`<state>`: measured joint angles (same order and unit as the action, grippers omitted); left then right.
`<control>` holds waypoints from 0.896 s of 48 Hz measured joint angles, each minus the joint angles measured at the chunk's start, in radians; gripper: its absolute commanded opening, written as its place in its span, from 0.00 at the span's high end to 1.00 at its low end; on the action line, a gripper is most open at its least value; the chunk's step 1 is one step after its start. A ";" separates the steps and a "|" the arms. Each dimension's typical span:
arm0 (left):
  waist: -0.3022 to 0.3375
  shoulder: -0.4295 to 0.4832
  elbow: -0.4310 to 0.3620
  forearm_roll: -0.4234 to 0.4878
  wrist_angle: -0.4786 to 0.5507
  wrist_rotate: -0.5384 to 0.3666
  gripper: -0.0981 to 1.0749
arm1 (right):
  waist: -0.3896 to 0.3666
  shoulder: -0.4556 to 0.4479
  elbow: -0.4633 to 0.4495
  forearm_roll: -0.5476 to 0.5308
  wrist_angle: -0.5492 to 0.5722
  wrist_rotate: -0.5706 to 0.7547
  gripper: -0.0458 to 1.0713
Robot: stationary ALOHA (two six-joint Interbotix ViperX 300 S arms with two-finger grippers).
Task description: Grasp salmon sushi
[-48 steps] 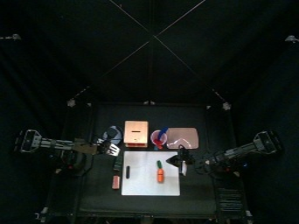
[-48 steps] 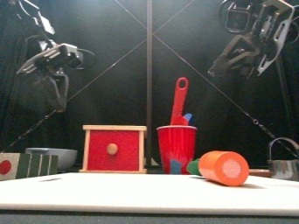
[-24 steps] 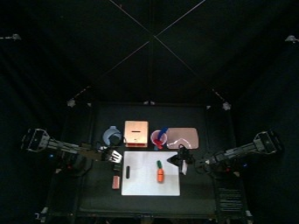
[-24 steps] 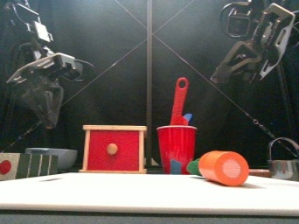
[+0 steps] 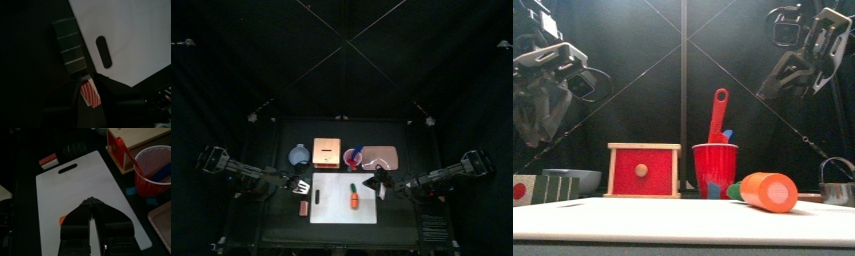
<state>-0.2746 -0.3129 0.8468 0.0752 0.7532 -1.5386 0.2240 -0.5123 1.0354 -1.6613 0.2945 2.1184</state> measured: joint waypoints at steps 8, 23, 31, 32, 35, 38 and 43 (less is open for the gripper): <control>-0.031 0.037 -0.031 0.006 0.035 -0.075 0.14 | 0.000 0.000 0.000 0.002 0.000 0.000 0.59; -0.138 0.123 -0.121 0.029 0.206 -0.285 0.14 | -0.002 0.002 0.009 0.005 0.000 0.002 0.59; -0.164 0.175 -0.164 0.031 0.193 -0.308 0.14 | -0.006 0.002 0.020 0.006 0.000 0.002 0.59; -0.164 0.184 -0.170 0.031 0.184 -0.308 0.14 | -0.008 0.003 0.021 0.006 0.000 0.002 0.59; -0.164 0.218 -0.186 0.031 0.170 -0.308 0.14 | -0.009 0.003 0.025 0.008 0.000 0.003 0.59; -0.164 0.252 -0.193 0.031 0.158 -0.307 0.14 | -0.011 0.003 0.025 0.009 0.000 0.003 0.59; -0.164 0.287 -0.195 0.031 0.133 -0.305 0.14 | -0.011 0.003 0.026 0.014 0.000 0.002 0.59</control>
<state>-0.4387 -0.0261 0.6519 0.1058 0.8866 -1.8438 0.2132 -0.5093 1.0615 -1.6475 0.2945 2.1200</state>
